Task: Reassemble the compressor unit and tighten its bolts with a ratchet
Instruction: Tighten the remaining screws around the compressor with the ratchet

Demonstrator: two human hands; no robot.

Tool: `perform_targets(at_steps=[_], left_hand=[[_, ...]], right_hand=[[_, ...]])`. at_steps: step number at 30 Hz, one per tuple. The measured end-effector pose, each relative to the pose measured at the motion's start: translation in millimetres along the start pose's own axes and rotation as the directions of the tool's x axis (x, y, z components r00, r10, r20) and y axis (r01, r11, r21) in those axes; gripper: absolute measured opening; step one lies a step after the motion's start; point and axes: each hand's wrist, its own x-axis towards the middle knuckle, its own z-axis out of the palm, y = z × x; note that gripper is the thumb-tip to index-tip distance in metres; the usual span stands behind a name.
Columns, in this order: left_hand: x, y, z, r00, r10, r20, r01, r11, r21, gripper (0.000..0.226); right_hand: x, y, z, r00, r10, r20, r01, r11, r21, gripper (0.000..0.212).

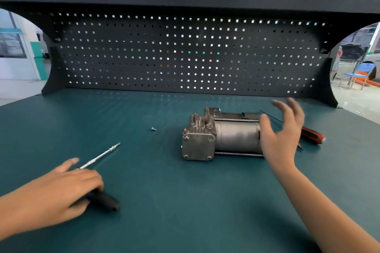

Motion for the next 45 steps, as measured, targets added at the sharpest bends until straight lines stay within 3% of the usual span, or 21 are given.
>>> perform_targets(at_steps=[2, 3, 4, 5, 6, 7, 9, 10, 12, 15, 18, 19, 21, 23, 26, 29, 35, 45], left_hand=[[0, 6, 1, 0.988, -0.062, -0.142, 0.042, 0.989, -0.138, 0.02], [4, 15, -6, 0.951, -0.226, -0.213, 0.144, 0.928, -0.343, 0.015], [10, 24, -11, 0.866, -0.423, -0.268, 0.195, 0.779, -0.596, 0.011], [16, 33, -15, 0.74, -0.612, -0.278, 0.157, 0.56, -0.813, 0.012], [23, 41, -21, 0.635, -0.734, -0.24, 0.028, 0.333, -0.943, 0.021], [30, 51, -31, 0.561, -0.81, -0.172, -0.107, 0.135, -0.985, 0.029], [42, 73, -54, 0.482, -0.875, -0.055, -0.333, -0.125, -0.935, 0.032], [45, 84, -65, 0.474, -0.881, -0.02, -0.412, -0.201, -0.889, 0.029], [49, 108, -81, 0.482, -0.876, 0.01, -0.511, -0.29, -0.809, 0.028], [58, 142, -88, 0.435, -0.898, 0.061, -0.567, -0.326, -0.756, 0.033], [72, 165, -80, 0.354, -0.932, 0.08, -0.595, -0.29, -0.749, 0.037], [76, 171, -74, 0.353, -0.929, 0.11, -0.597, -0.315, -0.738, 0.038], [84, 183, -65, 0.419, -0.889, 0.186, -0.589, -0.422, -0.689, 0.034], [87, 193, -54, 0.487, -0.85, 0.204, -0.561, -0.483, -0.672, 0.031], [90, 203, -45, 0.511, -0.845, 0.156, -0.559, -0.464, -0.687, 0.04], [92, 206, -46, 0.492, -0.861, 0.126, -0.589, -0.436, -0.68, 0.048], [99, 207, -46, 0.406, -0.898, 0.17, -0.573, -0.395, -0.718, 0.039], [102, 205, -46, 0.445, -0.883, 0.151, -0.536, -0.398, -0.745, 0.036]], right_hand=[[-23, -21, 3, 0.984, -0.045, 0.175, 0.018, 0.988, 0.155, 0.026], [-38, -32, 6, 0.942, -0.026, 0.335, -0.048, 0.977, 0.208, 0.029], [-54, -42, 11, 0.856, 0.012, 0.517, -0.146, 0.965, 0.219, 0.03], [-68, -51, 17, 0.733, 0.061, 0.678, -0.24, 0.955, 0.174, 0.028], [-81, -58, 25, 0.593, 0.12, 0.796, -0.319, 0.943, 0.095, 0.026], [-92, -63, 33, 0.454, 0.193, 0.87, -0.412, 0.911, 0.013, 0.024], [-106, -73, 51, 0.213, 0.341, 0.915, -0.657, 0.744, -0.124, 0.021], [-110, -77, 59, 0.133, 0.396, 0.909, -0.765, 0.624, -0.16, 0.021], [-111, -84, 73, 0.066, 0.451, 0.89, -0.897, 0.417, -0.145, 0.02], [-108, -86, 83, 0.12, 0.461, 0.879, -0.987, 0.147, 0.057, 0.02], [-105, -83, 79, 0.166, 0.545, 0.822, -0.979, -0.009, 0.204, 0.021], [-103, -80, 78, 0.149, 0.578, 0.802, -0.976, -0.043, 0.213, 0.023], [-99, -74, 76, 0.101, 0.616, 0.781, -0.977, -0.085, 0.193, 0.034], [-94, -68, 74, 0.077, 0.614, 0.785, -0.981, -0.093, 0.169, 0.044], [-93, -63, 73, 0.072, 0.584, 0.808, -0.987, -0.074, 0.141, 0.048], [-93, -61, 78, 0.072, 0.561, 0.825, -0.995, -0.011, 0.094, 0.047], [-89, -60, 87, 0.087, 0.582, 0.808, -0.995, 0.081, 0.049, 0.038], [-86, -55, 89, 0.106, 0.571, 0.814, -0.994, 0.079, 0.074, 0.035]])
